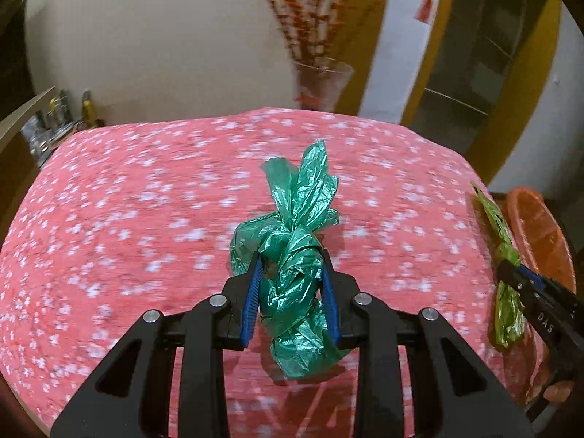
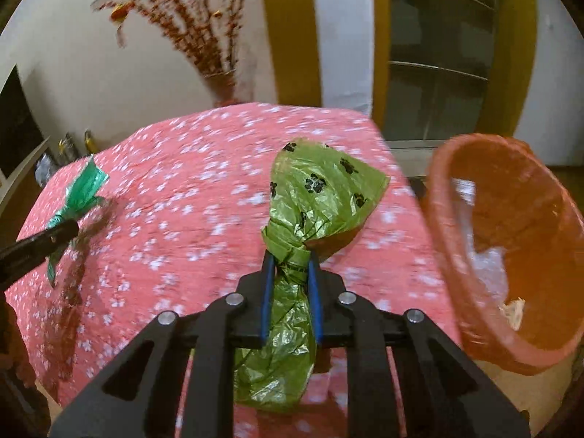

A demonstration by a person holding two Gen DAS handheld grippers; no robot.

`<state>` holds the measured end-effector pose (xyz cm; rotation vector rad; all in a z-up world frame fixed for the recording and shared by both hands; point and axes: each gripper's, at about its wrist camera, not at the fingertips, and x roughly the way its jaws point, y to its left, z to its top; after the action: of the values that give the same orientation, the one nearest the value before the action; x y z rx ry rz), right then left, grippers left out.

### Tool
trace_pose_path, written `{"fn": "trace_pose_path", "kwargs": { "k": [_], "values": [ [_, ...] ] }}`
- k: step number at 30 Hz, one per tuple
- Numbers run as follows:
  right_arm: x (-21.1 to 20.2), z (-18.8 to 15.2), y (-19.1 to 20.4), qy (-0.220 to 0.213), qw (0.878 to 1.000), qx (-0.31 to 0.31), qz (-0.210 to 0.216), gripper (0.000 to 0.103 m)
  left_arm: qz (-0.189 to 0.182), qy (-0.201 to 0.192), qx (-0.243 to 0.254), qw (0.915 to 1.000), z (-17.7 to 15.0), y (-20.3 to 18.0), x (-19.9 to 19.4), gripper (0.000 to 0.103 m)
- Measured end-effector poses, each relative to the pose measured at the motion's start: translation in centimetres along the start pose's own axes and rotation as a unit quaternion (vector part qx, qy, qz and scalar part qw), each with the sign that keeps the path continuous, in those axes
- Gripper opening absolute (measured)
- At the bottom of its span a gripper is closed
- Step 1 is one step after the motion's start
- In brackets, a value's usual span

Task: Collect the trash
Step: 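Lift both bags and carry them over the orange basket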

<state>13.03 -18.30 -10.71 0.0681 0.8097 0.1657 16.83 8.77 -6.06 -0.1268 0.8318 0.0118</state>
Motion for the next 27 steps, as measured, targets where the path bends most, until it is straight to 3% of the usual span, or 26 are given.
{"fn": "trace_pose_path", "kwargs": {
  "k": [10, 27],
  "values": [
    [-3.2, -0.4, -2.5, -0.034, 0.999, 0.033, 0.003, 0.018, -0.051, 0.005, 0.031, 0.9982, 0.1, -5.3, 0.1, 0.031],
    [-7.6, -0.1, -8.8, -0.08, 0.992, 0.091, -0.03, 0.018, -0.099, 0.009, 0.091, 0.9909, 0.1, -13.3, 0.6, 0.031]
  ]
}}
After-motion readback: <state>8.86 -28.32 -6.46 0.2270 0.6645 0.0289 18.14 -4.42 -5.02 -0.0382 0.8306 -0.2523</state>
